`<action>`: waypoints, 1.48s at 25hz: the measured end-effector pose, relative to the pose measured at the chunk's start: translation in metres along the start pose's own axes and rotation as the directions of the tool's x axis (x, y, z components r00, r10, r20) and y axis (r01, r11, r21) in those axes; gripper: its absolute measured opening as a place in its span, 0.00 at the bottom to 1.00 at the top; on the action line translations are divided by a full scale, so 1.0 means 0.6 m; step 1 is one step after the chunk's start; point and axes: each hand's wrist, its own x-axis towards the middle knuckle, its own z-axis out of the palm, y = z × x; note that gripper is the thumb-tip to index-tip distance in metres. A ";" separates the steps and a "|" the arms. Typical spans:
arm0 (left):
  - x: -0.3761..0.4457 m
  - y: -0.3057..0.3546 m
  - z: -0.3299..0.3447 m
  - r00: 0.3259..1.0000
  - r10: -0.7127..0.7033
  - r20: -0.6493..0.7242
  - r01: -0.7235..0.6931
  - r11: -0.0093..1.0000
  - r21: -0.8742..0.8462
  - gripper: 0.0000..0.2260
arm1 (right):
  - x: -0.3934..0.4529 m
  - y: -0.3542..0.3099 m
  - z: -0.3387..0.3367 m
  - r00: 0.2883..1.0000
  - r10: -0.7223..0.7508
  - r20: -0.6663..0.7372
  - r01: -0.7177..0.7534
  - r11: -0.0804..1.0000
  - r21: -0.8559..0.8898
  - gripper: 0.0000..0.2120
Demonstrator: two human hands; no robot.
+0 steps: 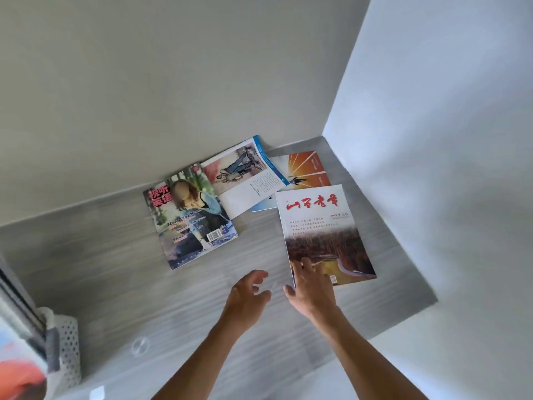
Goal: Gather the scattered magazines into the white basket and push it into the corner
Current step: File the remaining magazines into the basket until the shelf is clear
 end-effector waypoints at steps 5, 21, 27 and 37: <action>0.005 0.002 -0.004 0.995 -0.070 -0.075 0.067 0.997 -0.046 0.12 | 0.002 -0.010 0.010 0.987 -0.028 -0.155 0.027 1.000 -0.011 0.33; -0.095 0.036 -0.157 0.935 -0.111 -0.338 0.029 0.971 -0.239 0.18 | -0.209 -0.229 -0.037 0.926 -0.272 -0.261 0.376 0.657 0.653 0.20; -0.250 -0.077 -0.310 0.966 0.217 -0.139 -0.257 0.828 -0.498 0.14 | -0.118 -0.276 -0.076 0.980 -0.089 0.176 -0.149 0.254 0.956 0.33; -0.402 -0.260 -0.629 0.617 -0.106 -0.780 -0.366 0.839 -0.403 0.12 | -0.142 -0.618 -0.140 0.879 -0.470 -0.081 0.207 0.222 0.953 0.09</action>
